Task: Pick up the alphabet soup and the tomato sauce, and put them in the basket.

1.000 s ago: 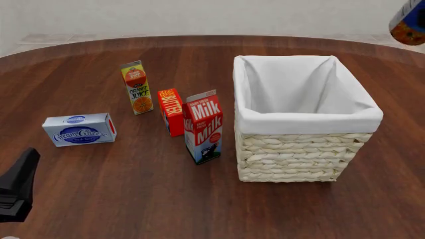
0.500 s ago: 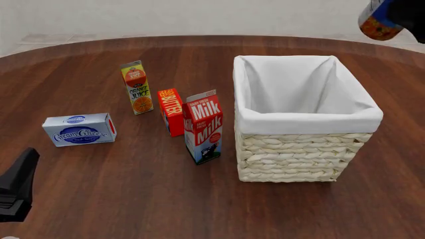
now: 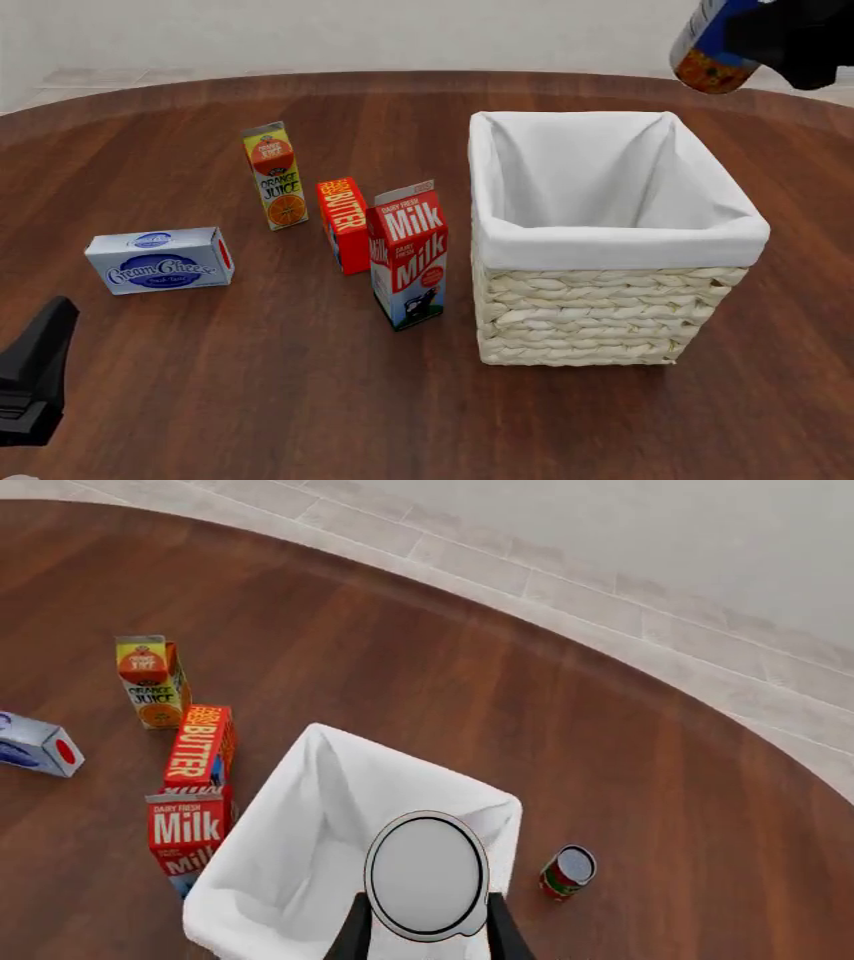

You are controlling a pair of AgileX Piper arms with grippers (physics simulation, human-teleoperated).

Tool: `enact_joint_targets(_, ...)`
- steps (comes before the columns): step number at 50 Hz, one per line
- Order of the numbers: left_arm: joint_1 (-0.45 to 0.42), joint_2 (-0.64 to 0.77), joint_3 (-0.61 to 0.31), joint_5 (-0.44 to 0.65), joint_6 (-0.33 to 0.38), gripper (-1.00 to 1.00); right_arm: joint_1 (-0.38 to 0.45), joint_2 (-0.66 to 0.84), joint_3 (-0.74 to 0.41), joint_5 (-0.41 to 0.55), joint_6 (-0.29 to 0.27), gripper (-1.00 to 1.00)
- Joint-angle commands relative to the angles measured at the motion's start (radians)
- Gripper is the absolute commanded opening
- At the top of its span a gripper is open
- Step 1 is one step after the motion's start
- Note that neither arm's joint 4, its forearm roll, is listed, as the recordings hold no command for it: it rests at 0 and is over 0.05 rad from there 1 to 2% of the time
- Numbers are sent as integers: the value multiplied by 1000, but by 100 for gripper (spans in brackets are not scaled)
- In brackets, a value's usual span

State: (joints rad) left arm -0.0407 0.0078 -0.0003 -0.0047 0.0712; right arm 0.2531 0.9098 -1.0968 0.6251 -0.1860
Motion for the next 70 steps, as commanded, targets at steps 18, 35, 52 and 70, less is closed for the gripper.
enact_joint_targets(18,-7,-3,0,3,7,100,62,45,-7,113,4,-100)
enact_joint_targets(35,-5,-4,0,4,4,100,71,88,-29,147,-27,-100)
enact_joint_targets(52,-3,0,0,2,1,100,78,105,15,158,-27,-100)
enact_joint_targets(70,-2,0,0,2,0,100,60,144,63,113,-27,-100)
